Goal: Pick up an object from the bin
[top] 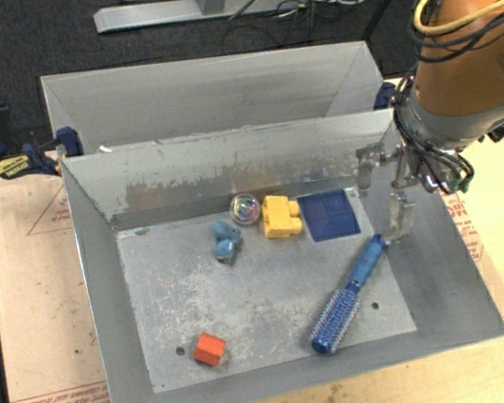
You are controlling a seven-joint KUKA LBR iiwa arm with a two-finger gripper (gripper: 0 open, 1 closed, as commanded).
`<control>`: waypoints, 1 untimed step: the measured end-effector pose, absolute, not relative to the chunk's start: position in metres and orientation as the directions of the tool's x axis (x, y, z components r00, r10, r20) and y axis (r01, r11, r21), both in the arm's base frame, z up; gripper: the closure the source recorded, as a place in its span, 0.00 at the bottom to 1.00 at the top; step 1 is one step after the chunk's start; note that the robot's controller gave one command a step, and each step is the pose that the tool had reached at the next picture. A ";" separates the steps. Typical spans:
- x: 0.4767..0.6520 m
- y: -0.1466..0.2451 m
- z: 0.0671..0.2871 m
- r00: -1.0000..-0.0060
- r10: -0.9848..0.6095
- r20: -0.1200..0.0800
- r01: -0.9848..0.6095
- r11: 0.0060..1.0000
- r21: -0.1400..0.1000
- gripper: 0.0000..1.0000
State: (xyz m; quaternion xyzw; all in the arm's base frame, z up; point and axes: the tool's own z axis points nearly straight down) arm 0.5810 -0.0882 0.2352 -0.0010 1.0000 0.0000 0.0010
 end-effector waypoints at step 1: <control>0.537 -0.096 0.067 -0.905 -0.426 0.004 -0.426 0.905 0.004 0.00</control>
Offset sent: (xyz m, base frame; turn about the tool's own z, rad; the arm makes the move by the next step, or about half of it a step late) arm -0.0427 -0.0085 -0.1652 -0.4398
